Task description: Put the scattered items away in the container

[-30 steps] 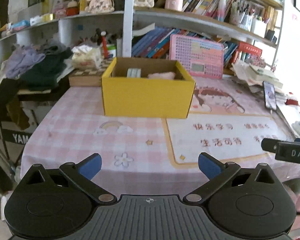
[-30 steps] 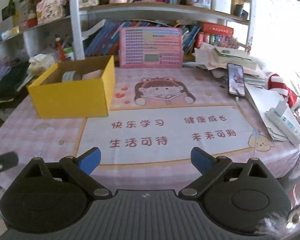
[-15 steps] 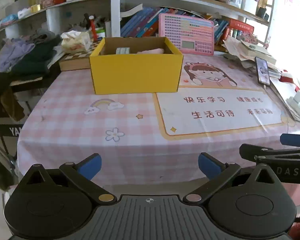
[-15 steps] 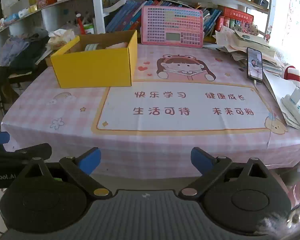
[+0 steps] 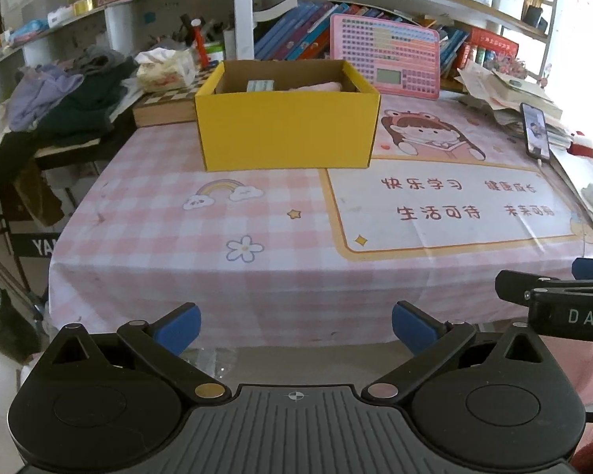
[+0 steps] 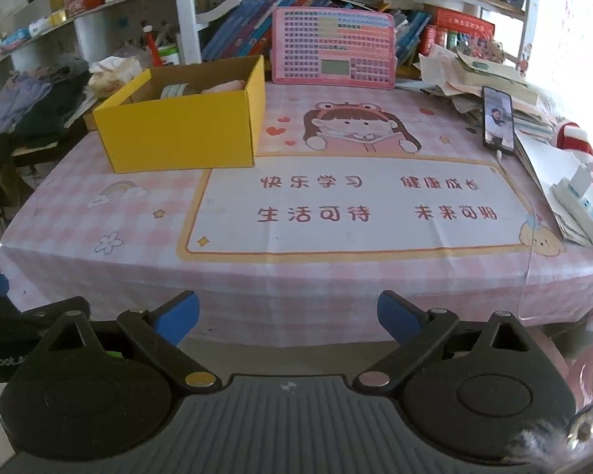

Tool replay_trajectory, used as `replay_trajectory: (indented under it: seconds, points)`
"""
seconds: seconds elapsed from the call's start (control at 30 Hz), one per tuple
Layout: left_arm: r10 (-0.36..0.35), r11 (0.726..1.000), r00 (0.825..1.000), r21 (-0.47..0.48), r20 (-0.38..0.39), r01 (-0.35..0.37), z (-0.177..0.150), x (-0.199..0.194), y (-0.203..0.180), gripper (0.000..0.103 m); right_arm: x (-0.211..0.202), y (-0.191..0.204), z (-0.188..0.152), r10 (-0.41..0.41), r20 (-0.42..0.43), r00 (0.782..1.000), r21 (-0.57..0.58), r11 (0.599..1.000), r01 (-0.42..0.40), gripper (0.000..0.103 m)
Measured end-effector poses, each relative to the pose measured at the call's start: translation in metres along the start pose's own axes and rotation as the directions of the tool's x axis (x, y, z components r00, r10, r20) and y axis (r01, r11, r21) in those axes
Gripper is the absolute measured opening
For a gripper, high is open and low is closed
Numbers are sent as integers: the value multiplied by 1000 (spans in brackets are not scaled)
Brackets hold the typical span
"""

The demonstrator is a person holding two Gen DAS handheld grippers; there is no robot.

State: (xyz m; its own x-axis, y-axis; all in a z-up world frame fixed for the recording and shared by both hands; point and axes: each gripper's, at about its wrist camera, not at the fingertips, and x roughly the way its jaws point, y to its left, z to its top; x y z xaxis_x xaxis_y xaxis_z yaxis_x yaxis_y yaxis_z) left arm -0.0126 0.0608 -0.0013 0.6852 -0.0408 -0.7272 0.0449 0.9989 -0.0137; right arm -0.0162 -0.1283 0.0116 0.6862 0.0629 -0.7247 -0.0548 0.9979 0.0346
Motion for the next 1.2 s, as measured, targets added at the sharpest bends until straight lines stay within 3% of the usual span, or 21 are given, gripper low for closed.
replay_trajectory:
  seconds: [0.27,1.2]
  points:
    - [27,999,1000,-35,4,-27,6,2,9,103,5,2,4,6,-16,1000,-20,1000,-7,98]
    - [-5,1000,1000,-23,-18,5,12,10,5,103,14,2,11,2,-22,1000,-42,999,-3,98]
